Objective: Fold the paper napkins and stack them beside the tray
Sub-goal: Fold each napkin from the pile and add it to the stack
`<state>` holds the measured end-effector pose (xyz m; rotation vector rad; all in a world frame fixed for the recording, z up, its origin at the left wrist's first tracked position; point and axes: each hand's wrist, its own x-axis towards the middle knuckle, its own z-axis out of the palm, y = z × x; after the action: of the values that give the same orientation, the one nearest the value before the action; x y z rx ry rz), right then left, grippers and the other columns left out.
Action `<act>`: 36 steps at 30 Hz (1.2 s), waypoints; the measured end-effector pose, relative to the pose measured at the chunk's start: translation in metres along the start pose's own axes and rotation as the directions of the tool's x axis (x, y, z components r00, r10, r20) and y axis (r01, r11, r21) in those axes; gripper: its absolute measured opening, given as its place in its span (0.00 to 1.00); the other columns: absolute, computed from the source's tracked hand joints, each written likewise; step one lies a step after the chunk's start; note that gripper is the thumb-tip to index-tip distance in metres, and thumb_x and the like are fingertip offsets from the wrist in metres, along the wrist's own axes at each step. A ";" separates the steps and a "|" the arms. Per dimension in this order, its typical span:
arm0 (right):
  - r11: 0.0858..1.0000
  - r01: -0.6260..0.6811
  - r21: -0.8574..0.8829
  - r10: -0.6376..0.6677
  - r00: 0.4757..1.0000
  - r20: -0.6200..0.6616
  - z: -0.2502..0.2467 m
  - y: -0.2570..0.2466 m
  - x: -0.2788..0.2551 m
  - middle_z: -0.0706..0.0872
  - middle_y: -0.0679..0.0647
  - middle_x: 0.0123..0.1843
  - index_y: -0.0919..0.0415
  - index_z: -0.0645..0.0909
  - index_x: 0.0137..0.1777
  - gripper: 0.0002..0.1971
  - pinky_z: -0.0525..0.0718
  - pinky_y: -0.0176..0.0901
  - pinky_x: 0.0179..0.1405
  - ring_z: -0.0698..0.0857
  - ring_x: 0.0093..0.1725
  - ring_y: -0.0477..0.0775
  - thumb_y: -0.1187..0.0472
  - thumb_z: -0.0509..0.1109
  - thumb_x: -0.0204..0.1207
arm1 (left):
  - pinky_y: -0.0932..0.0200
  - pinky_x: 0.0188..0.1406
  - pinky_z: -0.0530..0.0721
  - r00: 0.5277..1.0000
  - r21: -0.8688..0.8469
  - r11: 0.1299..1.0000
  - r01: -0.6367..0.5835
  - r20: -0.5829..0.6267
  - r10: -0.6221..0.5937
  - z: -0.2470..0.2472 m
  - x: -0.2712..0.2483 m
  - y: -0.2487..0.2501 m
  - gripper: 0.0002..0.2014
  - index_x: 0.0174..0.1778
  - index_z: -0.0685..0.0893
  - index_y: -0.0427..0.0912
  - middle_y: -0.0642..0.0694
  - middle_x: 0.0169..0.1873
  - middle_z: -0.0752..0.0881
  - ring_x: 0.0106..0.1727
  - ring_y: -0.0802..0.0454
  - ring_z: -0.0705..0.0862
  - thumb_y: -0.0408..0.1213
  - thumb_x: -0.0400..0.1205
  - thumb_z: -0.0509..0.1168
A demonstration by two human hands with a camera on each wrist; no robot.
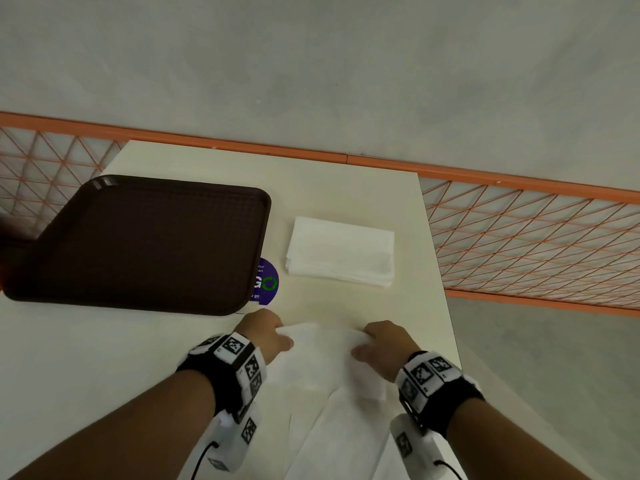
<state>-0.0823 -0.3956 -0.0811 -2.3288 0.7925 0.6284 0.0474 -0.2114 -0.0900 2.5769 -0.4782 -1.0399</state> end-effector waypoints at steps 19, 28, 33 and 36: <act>0.769 0.079 0.635 0.225 0.896 -0.384 -0.093 0.006 0.079 0.89 0.57 0.36 0.57 0.84 0.33 0.10 0.90 0.62 0.44 0.90 0.40 0.64 0.54 0.79 0.70 | 0.52 0.38 0.82 0.894 -0.232 0.936 -0.265 -0.423 0.148 -0.080 0.076 0.055 0.15 0.37 0.84 0.33 0.39 0.29 0.84 0.32 0.42 0.81 0.43 0.80 0.70; 0.879 -0.048 0.475 0.264 0.877 -0.400 -0.111 0.009 0.132 0.90 0.57 0.37 0.55 0.82 0.34 0.10 0.90 0.50 0.45 0.90 0.38 0.60 0.53 0.79 0.70 | 0.49 0.44 0.83 0.916 -0.078 0.985 -0.155 -0.385 0.114 -0.083 0.127 0.074 0.14 0.36 0.83 0.36 0.39 0.32 0.83 0.38 0.42 0.81 0.44 0.80 0.69; 0.906 -0.133 0.402 0.303 0.868 -0.394 -0.108 0.011 0.141 0.89 0.57 0.42 0.53 0.80 0.37 0.12 0.80 0.41 0.42 0.88 0.46 0.59 0.49 0.79 0.69 | 0.54 0.43 0.80 0.922 0.018 0.998 -0.062 -0.382 0.064 -0.079 0.140 0.072 0.14 0.41 0.84 0.42 0.43 0.44 0.88 0.47 0.43 0.84 0.50 0.80 0.67; 0.915 -0.160 0.369 0.314 0.858 -0.406 -0.107 0.014 0.140 0.89 0.55 0.43 0.52 0.79 0.39 0.14 0.80 0.42 0.43 0.87 0.46 0.58 0.46 0.78 0.68 | 0.55 0.40 0.76 0.924 0.003 1.000 0.009 -0.382 -0.008 -0.078 0.142 0.067 0.16 0.44 0.83 0.43 0.44 0.47 0.87 0.47 0.43 0.84 0.54 0.80 0.66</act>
<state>0.0334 -0.5288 -0.0933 -2.1023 1.3128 0.0179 0.1866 -0.3175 -0.0947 2.6951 -0.3662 -0.5116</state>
